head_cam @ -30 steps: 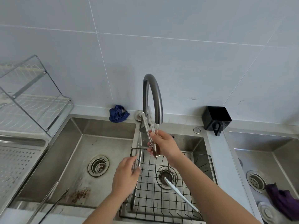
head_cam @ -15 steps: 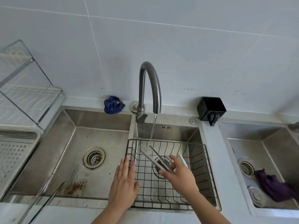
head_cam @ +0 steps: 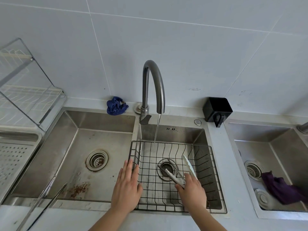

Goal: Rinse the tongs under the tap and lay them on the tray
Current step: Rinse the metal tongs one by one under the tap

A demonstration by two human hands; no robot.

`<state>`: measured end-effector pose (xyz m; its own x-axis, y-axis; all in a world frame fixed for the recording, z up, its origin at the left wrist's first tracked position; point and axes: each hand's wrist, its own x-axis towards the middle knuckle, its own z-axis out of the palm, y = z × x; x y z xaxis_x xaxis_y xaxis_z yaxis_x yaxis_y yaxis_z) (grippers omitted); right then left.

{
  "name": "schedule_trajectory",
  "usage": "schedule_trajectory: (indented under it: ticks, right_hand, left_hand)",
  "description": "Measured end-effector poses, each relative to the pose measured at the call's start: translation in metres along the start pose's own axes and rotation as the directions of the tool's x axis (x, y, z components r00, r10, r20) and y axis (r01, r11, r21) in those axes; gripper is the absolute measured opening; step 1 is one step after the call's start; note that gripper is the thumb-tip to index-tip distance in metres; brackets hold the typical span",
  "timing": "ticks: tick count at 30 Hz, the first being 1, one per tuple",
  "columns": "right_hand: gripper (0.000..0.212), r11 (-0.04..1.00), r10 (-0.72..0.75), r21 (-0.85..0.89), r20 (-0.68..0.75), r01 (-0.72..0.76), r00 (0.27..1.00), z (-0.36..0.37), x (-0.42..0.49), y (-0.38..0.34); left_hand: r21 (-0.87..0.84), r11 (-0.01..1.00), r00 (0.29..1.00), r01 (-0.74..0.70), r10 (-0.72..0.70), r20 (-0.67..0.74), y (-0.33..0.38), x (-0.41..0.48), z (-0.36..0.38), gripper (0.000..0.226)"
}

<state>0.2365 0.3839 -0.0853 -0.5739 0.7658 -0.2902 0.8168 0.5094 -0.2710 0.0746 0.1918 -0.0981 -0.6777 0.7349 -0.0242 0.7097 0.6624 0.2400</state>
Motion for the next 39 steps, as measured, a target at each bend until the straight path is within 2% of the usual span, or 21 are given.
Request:
schedule_trajectory:
  ticks: [6, 9, 12, 15, 19, 23, 30, 32, 34, 37, 39]
  right_hand:
    - [0.056, 0.995, -0.05, -0.086, -0.058, 0.045, 0.997, 0.005, -0.012, -0.005]
    - [0.046, 0.982, -0.186, -0.044, -0.13, 0.181, 0.974, 0.011, -0.019, -0.017]
    - [0.037, 0.951, -0.302, 0.021, -0.139, 0.308, 0.943, 0.016, -0.025, -0.04]
    - [0.038, 0.927, -0.361, 0.074, -0.1, 0.368, 0.927, 0.02, -0.021, -0.061]
    - [0.043, 0.917, -0.399, 0.04, 0.027, 0.398, 0.917, 0.032, -0.019, -0.078]
    - [0.042, 0.911, -0.411, -0.002, 0.09, 0.413, 0.907, 0.044, -0.021, -0.079]
    - [0.043, 0.912, -0.398, -0.051, 0.134, 0.408, 0.907, 0.046, -0.018, -0.079]
    - [0.044, 0.913, -0.393, -0.057, 0.145, 0.404, 0.908, 0.045, -0.018, -0.079]
    - [0.044, 0.913, -0.39, -0.063, 0.149, 0.403, 0.909, 0.045, -0.018, -0.079]
    - [0.044, 0.917, -0.384, -0.053, 0.139, 0.394, 0.913, 0.044, -0.019, -0.079]
    - [0.044, 0.919, -0.382, -0.05, 0.141, 0.392, 0.913, 0.044, -0.019, -0.079]
  left_hand:
    - [0.003, 1.0, 1.0, 0.007, -0.007, 0.001, 0.0, 0.0, 0.002, 0.07]
    - [-0.016, 1.0, 1.0, 0.006, -0.006, 0.007, 0.001, 0.002, 0.0, 0.069]
    - [-0.072, 0.997, 1.0, 0.0, 0.0, 0.007, -0.002, -0.001, -0.004, 0.072]
    - [-0.119, 0.992, 0.997, 0.042, -0.049, -0.057, -0.015, -0.01, -0.013, 0.07]
    - [-0.105, 0.982, 0.98, 0.157, -0.169, -0.109, -0.039, -0.024, -0.034, 0.069]
    - [-0.064, 0.945, 0.935, 0.32, -0.326, -0.137, -0.066, -0.033, -0.057, 0.066]
    - [0.043, 0.867, 0.839, 0.497, -0.467, -0.28, -0.137, -0.065, -0.084, 0.059]
    - [0.046, 0.831, 0.802, 0.554, -0.518, -0.298, -0.153, -0.076, -0.086, 0.062]
    - [0.029, 0.779, 0.759, 0.626, -0.6, -0.253, -0.166, -0.084, -0.085, 0.073]
    - [0.028, 0.698, 0.696, 0.715, -0.709, -0.113, -0.175, -0.093, -0.081, 0.087]
    - [0.008, 0.688, 0.687, 0.726, -0.724, -0.052, -0.178, -0.096, -0.079, 0.082]
